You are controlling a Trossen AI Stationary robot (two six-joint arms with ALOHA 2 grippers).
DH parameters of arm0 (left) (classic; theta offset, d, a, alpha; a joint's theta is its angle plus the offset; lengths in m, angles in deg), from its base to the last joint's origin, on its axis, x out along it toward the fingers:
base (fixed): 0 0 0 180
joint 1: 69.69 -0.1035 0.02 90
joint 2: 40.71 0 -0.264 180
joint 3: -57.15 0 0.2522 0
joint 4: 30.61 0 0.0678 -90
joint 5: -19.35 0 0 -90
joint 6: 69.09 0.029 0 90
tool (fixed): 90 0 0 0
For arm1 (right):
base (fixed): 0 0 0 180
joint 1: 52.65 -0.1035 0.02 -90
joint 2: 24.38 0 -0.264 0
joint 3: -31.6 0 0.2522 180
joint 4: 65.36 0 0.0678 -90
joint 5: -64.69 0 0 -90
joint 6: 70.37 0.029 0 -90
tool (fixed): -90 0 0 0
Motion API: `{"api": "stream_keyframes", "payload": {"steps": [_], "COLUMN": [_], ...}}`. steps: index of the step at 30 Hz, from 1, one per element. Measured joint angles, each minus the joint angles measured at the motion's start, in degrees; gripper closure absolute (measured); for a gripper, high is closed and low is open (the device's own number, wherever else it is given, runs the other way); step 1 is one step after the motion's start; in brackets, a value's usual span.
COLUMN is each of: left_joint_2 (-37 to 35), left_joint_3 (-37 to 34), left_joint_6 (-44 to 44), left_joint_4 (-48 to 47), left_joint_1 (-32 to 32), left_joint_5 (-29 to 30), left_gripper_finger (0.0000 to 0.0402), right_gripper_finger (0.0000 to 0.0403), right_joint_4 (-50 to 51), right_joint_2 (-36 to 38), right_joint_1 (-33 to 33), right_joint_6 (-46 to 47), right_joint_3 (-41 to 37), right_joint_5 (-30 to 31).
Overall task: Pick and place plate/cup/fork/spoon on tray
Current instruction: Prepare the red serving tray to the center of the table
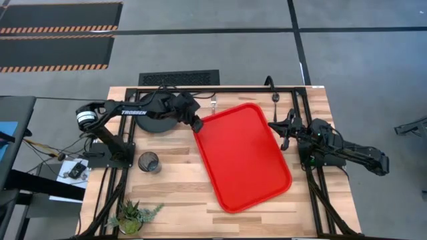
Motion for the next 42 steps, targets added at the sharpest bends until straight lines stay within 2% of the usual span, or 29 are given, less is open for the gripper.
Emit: {"api": "stream_keyframes", "payload": {"steps": [15, 26, 35, 42], "left_joint_2": [0.1, 0.1, 0.1, -1.6], "left_joint_3": [-0.3, -0.3, -0.3, -7.0], "left_joint_6": [-0.9, -6.3, -10.5, -16.9], "left_joint_4": [-0.1, -1.8, -5.1, -1.5], "left_joint_1": [0.7, 2.2, 6.0, 7.4], "left_joint_5": [0.4, 1.5, 4.8, 4.7], "left_gripper_finger": [0.038, 0.038, 0.038, 0.0382], "right_gripper_finger": [0.0365, 0.0365, 0.0365, 0.0365], "right_joint_4": [0.0, 0.0, 0.0, 0.0], "right_joint_2": [0.0, 0.0, 0.0, 0.0], "right_joint_1": [0.0, 0.0, 0.0, 0.0], "right_joint_6": [0.0, 0.0, 0.0, 0.0], "right_joint_3": [0.0, 0.0, 0.0, 0.0], "right_joint_5": [0.0, 0.0, 0.0, 0.0]}}
